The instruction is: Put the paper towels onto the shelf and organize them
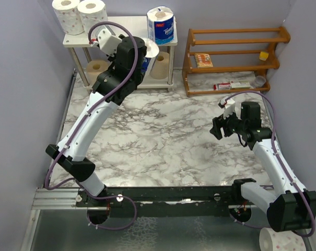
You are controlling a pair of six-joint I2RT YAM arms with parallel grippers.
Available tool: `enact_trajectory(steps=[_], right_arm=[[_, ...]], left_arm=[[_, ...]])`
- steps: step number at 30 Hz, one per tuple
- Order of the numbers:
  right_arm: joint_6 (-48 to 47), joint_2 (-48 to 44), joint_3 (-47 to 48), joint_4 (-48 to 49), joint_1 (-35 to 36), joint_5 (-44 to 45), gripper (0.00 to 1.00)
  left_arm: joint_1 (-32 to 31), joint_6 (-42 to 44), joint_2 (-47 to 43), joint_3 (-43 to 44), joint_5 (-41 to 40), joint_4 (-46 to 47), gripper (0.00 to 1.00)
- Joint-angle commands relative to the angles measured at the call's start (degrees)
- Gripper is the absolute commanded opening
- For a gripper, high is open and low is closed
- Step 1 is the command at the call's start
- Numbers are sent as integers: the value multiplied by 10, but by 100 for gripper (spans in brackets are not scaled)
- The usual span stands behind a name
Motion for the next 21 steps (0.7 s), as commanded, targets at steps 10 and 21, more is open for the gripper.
enact_trajectory(steps=[10, 21], right_arm=[[-9, -10, 7, 8, -4, 6, 67], [-12, -13, 6, 6, -4, -5, 69]], left_arm=[[1, 101, -13, -14, -193, 279, 0], [4, 200, -186, -385, -99, 301, 39]])
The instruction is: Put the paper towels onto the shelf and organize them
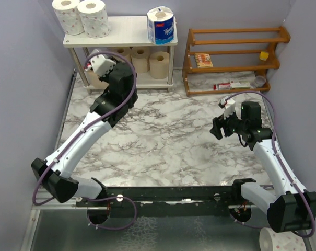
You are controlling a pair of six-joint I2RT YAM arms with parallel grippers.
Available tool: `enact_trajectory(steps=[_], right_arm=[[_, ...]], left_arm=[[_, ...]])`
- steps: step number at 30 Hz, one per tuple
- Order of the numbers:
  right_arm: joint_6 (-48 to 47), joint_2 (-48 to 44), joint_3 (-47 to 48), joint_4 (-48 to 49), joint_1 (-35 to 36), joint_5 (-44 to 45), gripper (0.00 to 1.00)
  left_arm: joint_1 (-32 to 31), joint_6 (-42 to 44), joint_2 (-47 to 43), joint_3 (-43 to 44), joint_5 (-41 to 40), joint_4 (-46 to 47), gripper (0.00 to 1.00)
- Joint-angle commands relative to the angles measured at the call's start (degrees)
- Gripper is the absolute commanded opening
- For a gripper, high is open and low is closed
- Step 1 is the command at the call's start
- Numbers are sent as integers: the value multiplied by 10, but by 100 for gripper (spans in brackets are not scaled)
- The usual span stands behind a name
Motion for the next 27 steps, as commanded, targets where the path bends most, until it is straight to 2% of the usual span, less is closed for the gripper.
enact_trajectory(steps=[1, 2, 3, 4, 5, 8, 10, 12, 17, 19, 24, 27], right_arm=[[-10, -8, 7, 5, -4, -7, 69], [-11, -3, 9, 3, -4, -10, 69], [-12, 1, 10, 1, -4, -10, 69], [-11, 5, 12, 0, -4, -10, 69], [-11, 10, 13, -1, -4, -9, 69], [-12, 17, 16, -4, -4, -10, 69], [-11, 18, 16, -5, -4, -9, 69], [-12, 16, 16, -4, -4, -9, 69], [-13, 19, 15, -1, -4, -5, 69], [-13, 23, 16, -1, -4, -3, 69], [-13, 30, 18, -3, -4, -3, 69], [-13, 28, 17, -1, -4, -2, 69]], left_arm=[[10, 163, -61, -125, 76, 65, 59], [22, 211, -63, -140, 133, 70, 90], [35, 247, -59, -137, 190, 54, 99], [49, 259, -50, -126, 228, 12, 99], [68, 245, -35, -108, 231, -26, 99], [135, 166, -22, -95, 255, -96, 99], [183, 96, -35, -115, 297, -85, 99], [206, 45, -47, -147, 315, -47, 99], [211, 7, -20, -130, 286, -58, 99], [227, 2, -11, -150, 302, -49, 99], [317, -59, 19, -193, 457, -43, 99], [362, -86, 17, -219, 509, -45, 99]])
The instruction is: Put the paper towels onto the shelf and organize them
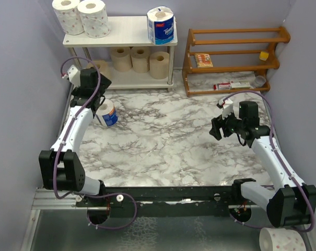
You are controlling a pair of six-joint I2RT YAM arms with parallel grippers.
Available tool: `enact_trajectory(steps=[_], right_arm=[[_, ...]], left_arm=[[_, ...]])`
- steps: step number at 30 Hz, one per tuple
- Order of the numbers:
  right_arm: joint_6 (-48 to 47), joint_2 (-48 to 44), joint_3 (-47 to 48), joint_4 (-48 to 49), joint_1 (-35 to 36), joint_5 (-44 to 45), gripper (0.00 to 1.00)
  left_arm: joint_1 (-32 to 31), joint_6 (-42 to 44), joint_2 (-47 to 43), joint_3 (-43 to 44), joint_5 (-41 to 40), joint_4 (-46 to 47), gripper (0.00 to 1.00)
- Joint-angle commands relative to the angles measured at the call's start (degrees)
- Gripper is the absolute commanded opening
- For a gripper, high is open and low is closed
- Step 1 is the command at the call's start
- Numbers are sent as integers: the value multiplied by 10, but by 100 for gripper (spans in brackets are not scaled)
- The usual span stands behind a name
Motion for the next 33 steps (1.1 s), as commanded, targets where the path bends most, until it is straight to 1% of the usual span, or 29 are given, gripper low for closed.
enact_trajectory(steps=[1, 5, 9, 13, 16, 19, 23, 29, 33], right_arm=[[-4, -1, 16, 3, -4, -1, 69], [-4, 3, 16, 3, -4, 0, 69], [-3, 7, 17, 2, -4, 2, 69], [-3, 8, 17, 3, -4, 4, 69], [-2, 9, 17, 3, -4, 5, 69], [-1, 11, 18, 3, -4, 8, 69], [-1, 16, 18, 3, -4, 13, 69], [-1, 23, 19, 4, -4, 17, 68], [0, 28, 20, 3, -4, 20, 68]], left_arm=[[70, -69, 4, -43, 133, -2, 99], [109, -96, -10, -65, 149, -31, 99], [113, -50, 1, -44, 144, -75, 99], [114, 3, 39, -10, 130, -137, 99], [114, 45, 76, 8, 146, -162, 99], [115, 64, 103, 26, 155, -187, 95], [115, 75, 107, 23, 169, -194, 94], [114, 75, 93, 0, 165, -191, 93], [115, 74, 96, -1, 172, -190, 87]])
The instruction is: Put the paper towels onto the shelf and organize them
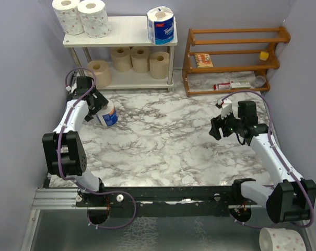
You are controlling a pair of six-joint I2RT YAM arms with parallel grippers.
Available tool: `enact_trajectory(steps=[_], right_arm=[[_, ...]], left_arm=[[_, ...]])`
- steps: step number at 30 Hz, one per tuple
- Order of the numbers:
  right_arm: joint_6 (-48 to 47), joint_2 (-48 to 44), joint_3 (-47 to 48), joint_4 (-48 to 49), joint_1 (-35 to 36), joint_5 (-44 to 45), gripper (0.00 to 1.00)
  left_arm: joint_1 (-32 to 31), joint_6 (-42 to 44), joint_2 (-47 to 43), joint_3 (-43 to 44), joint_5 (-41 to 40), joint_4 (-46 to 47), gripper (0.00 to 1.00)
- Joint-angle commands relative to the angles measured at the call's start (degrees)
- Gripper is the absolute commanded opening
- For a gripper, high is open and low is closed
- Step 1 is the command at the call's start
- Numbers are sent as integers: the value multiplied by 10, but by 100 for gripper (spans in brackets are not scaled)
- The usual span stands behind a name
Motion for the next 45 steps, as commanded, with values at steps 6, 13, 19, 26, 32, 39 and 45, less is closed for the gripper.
enact_trajectory(steps=[6, 13, 19, 26, 32, 39, 45], right_arm=[[0, 5, 16, 4, -4, 19, 68], [0, 5, 17, 3, -4, 18, 68], [0, 7, 18, 3, -4, 17, 68], [0, 6, 17, 3, -4, 17, 68], [0, 5, 17, 3, -4, 17, 68], [-2, 11, 19, 3, -4, 13, 68], [-3, 14, 20, 1, -4, 12, 68]], left_arm=[[3, 4, -10, -6, 23, -2, 79], [4, 4, -8, -11, 22, 1, 69], [4, 10, -5, -13, 21, 3, 52], [5, 16, 15, -9, 32, 0, 43], [5, 21, 32, -8, 45, -2, 37], [5, 37, 47, 1, 60, -5, 0], [5, 41, 0, -7, 69, 26, 0]])
